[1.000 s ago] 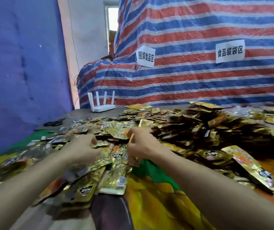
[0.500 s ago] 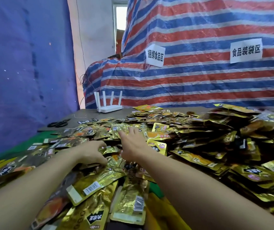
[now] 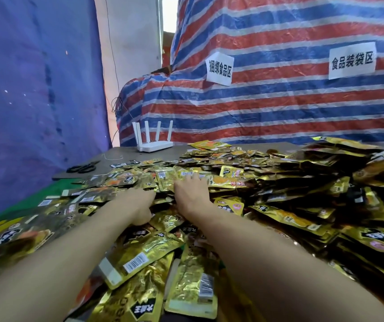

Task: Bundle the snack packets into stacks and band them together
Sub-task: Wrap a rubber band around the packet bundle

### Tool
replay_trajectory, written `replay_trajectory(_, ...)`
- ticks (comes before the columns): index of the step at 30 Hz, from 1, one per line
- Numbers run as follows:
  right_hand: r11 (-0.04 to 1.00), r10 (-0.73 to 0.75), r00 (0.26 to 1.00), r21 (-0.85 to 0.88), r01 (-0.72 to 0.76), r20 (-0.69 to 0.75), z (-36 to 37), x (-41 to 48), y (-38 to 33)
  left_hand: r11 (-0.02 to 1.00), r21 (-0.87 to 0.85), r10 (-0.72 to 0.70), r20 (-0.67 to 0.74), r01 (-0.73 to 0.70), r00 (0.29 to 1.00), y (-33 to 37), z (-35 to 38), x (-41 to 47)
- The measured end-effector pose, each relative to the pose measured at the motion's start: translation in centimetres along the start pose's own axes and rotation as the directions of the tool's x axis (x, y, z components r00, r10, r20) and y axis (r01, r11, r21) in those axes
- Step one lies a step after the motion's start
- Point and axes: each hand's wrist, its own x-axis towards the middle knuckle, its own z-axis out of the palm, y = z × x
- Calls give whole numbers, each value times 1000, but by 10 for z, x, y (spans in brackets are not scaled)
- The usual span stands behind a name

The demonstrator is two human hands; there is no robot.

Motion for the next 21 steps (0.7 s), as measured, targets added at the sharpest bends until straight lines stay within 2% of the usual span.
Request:
replay_trajectory(4, 991, -15, 998, 131, 23, -64, -16, -7, -2, 996, -57, -79, -250, 66, 965, -3, 11, -9)
replay_trajectory(8, 955, 16, 998, 298, 4, -65, -32, -15, 2, 982, -159, -154, -366, 101, 918, -15, 17, -17)
replay_trajectory(11, 903, 65, 994, 429, -22, -88, -45, -22, 4, 966, -246, -181, -444, 74, 878, -25, 12, -24)
replay_trajectory(17, 670, 169, 975, 743, -6, -144, -74, -34, 14, 848, -531, -324, -510, 5, 797, -35, -6, -47)
replay_trajectory(19, 586, 201, 968, 810, 7, -153, -83, -38, 20, 772, -635, -392, -494, -15, 776, -37, -17, -56)
replay_trajectory(21, 485, 241, 960, 875, 10, -144, -91, -43, 27, 645, -760, -442, -460, -83, 770, -35, -30, -63)
